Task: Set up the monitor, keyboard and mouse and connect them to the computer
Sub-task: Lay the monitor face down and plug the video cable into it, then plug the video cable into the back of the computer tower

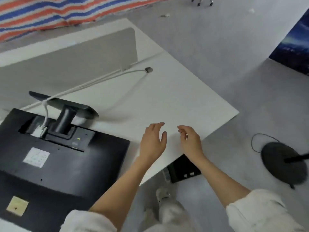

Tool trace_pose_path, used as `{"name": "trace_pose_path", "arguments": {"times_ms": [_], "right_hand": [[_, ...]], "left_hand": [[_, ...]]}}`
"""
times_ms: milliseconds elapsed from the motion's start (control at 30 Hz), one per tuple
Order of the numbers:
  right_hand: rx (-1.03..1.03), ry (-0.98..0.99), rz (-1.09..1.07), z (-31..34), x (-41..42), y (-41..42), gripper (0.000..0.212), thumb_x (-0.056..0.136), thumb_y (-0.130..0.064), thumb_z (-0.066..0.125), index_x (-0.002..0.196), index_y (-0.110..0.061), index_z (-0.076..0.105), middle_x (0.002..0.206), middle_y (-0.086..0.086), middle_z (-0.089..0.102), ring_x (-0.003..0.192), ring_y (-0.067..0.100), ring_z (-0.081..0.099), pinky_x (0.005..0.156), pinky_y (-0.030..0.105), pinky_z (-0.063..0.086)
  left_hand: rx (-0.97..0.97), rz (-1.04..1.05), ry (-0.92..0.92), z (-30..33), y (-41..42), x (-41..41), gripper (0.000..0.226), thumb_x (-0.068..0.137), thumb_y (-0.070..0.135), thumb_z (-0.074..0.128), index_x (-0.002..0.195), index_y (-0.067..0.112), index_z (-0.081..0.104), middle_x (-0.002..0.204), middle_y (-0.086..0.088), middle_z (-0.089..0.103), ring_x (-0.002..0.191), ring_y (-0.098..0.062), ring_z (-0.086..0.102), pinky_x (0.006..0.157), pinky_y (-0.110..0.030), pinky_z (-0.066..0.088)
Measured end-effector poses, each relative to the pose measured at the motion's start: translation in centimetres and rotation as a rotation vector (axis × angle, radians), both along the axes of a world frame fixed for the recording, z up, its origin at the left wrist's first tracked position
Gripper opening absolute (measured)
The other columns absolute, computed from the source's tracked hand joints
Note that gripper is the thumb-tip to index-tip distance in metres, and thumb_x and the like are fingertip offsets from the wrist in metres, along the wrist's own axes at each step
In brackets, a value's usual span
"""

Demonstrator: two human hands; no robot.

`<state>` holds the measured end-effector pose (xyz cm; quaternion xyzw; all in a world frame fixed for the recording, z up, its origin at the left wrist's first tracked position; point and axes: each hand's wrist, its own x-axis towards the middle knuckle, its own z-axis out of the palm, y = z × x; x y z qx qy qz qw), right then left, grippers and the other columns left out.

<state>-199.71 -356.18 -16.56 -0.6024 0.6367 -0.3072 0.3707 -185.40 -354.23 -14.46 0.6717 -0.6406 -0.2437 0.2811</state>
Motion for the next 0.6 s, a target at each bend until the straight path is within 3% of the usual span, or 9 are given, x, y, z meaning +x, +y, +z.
{"name": "trace_pose_path", "arguments": {"times_ms": [167,300,433,600], "right_hand": [[0.118,0.105,-0.173,-5.0,-8.0,6.8,0.029,0.096,-0.006,0.042,0.120,-0.009,0.057,0.118,0.006,0.060,0.107,0.019,0.057,0.089,0.026,0.044],[0.322,0.156,-0.074,-10.7,-12.4,10.0,0.037,0.095,-0.006,0.043,0.131,-0.012,0.050,0.126,0.007,0.056,0.113,0.020,0.053,0.093,0.026,0.042],[0.384,0.252,0.006,-19.1,-15.9,10.8,0.041,0.096,-0.010,0.042,0.137,-0.011,0.043,0.131,0.012,0.051,0.121,0.025,0.048,0.102,0.034,0.041],[0.304,0.382,0.101,-32.4,-17.9,9.0,0.043,0.097,-0.016,0.038,0.140,-0.015,0.040,0.137,0.010,0.043,0.127,0.027,0.039,0.103,0.035,0.038]], "left_hand": [[0.076,-0.251,-0.048,-4.3,5.1,-7.2,0.034,0.095,0.019,0.047,0.128,0.014,0.054,0.126,-0.004,0.054,0.117,-0.021,0.049,0.088,-0.029,0.042],[0.248,-0.341,-0.172,-10.2,5.8,-10.0,0.037,0.095,0.020,0.045,0.131,0.013,0.051,0.127,-0.005,0.051,0.118,-0.023,0.048,0.092,-0.031,0.041],[0.420,-0.324,-0.228,-19.1,5.8,-12.1,0.042,0.097,0.024,0.042,0.138,0.013,0.042,0.135,-0.007,0.044,0.122,-0.026,0.046,0.098,-0.032,0.039],[0.581,-0.298,-0.265,-32.7,4.3,-14.2,0.052,0.098,0.027,0.043,0.146,0.017,0.026,0.150,-0.005,0.026,0.129,-0.023,0.041,0.100,-0.030,0.037]]}}
